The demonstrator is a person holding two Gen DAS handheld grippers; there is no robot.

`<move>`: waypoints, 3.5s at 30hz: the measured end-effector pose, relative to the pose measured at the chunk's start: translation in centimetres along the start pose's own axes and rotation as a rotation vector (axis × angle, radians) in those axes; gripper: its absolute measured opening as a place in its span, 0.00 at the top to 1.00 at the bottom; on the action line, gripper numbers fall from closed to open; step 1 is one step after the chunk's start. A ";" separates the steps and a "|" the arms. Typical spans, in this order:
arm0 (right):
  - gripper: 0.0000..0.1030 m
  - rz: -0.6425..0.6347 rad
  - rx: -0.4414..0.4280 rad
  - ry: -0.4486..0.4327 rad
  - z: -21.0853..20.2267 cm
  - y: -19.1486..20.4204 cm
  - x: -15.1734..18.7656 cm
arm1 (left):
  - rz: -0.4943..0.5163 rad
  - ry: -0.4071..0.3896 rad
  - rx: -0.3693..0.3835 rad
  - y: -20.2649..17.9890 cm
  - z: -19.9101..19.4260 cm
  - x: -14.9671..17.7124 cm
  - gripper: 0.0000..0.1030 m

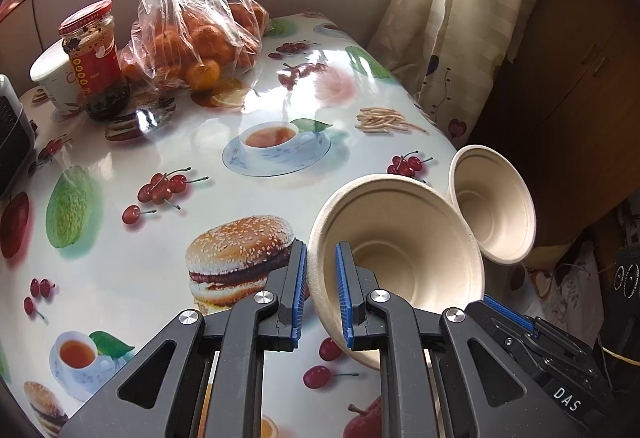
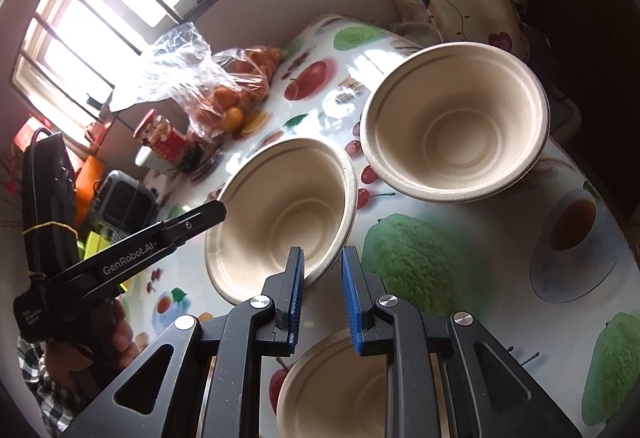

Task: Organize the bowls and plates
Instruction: 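Lift the held bowls with both grippers and carry them toward the standing bowls, then lower the held bowls into the standing tan bowls with both grippers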

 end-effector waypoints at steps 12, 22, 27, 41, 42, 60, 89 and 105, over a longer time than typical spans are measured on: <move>0.82 -0.022 -0.011 -0.035 -2.5 0.5 0.7 | 0.002 -0.035 0.016 -0.6 -2.4 0.9 0.85; 0.82 -0.048 0.000 -0.064 -4.4 0.4 1.4 | 0.005 -0.033 0.021 -1.2 -3.0 2.4 0.85; 0.81 -0.034 0.023 -0.075 -4.8 -0.7 0.8 | -0.018 -0.025 0.026 -0.8 -2.6 2.6 0.85; 0.63 0.011 0.059 -0.026 -1.9 -1.8 -0.1 | -0.030 0.016 0.032 -0.3 -0.4 1.8 0.75; 0.63 0.012 0.060 -0.023 -1.7 -1.8 -0.1 | -0.028 0.019 0.034 -0.4 -0.2 1.8 0.75; 0.84 0.014 0.077 0.016 0.3 -2.5 0.0 | -0.015 0.033 0.038 -0.8 1.3 1.8 0.87; 0.86 -0.019 0.027 -0.084 -5.6 -0.3 0.7 | 0.021 -0.057 0.066 -2.5 -4.5 2.3 0.87; 0.86 0.009 0.055 -0.136 -10.8 -2.6 3.9 | 0.078 -0.048 0.119 -6.5 -6.2 6.0 0.87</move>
Point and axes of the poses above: each gripper's, at about its wrist camera, not at the fingertips, and z roughly the way its jaws point, y to its left, x to its underside, the point moved 6 cm from there along z, roughly the way its jaws point
